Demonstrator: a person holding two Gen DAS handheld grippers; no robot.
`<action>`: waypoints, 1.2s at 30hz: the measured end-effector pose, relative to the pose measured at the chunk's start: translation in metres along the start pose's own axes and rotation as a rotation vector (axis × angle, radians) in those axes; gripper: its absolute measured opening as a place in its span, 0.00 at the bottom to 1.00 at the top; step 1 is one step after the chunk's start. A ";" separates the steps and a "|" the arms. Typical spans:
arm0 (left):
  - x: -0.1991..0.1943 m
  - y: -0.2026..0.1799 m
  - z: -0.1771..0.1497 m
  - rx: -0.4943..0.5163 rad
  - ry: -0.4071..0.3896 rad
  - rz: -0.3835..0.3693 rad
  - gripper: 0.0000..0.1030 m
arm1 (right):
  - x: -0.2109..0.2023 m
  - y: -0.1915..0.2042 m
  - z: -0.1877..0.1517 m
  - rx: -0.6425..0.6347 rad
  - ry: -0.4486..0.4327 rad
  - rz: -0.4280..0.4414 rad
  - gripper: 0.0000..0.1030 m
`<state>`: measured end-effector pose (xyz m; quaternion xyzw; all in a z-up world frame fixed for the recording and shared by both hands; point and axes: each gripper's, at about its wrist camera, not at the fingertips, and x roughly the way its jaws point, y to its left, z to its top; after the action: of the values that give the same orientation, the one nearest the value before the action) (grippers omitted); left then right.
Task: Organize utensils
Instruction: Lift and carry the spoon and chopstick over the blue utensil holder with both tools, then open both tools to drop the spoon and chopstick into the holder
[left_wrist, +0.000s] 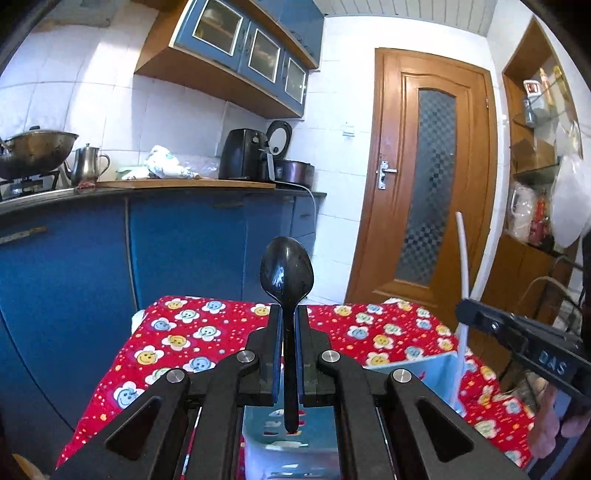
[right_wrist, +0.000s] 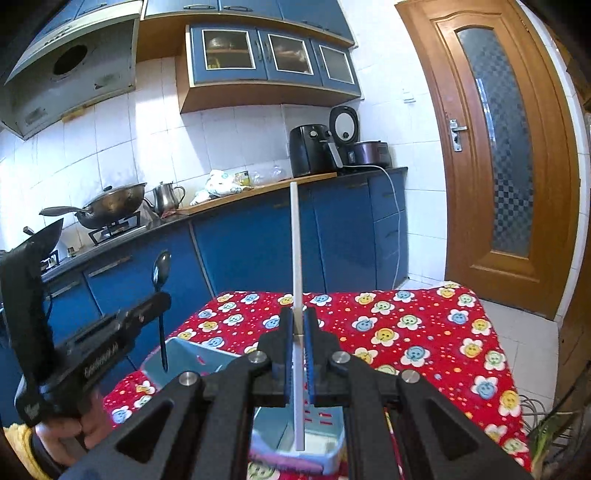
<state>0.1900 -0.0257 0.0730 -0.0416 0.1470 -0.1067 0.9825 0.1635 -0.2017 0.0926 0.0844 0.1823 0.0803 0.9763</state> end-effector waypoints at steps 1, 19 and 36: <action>0.000 0.000 -0.004 0.005 -0.008 0.004 0.05 | 0.005 0.000 -0.003 -0.002 -0.001 0.002 0.07; 0.003 -0.003 -0.027 0.050 0.056 -0.003 0.08 | 0.022 0.010 -0.037 -0.077 0.051 0.019 0.07; -0.036 -0.006 -0.023 0.063 0.156 -0.041 0.30 | -0.009 0.013 -0.030 -0.002 0.057 0.004 0.29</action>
<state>0.1479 -0.0248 0.0618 -0.0054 0.2189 -0.1344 0.9664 0.1419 -0.1867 0.0703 0.0814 0.2097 0.0848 0.9707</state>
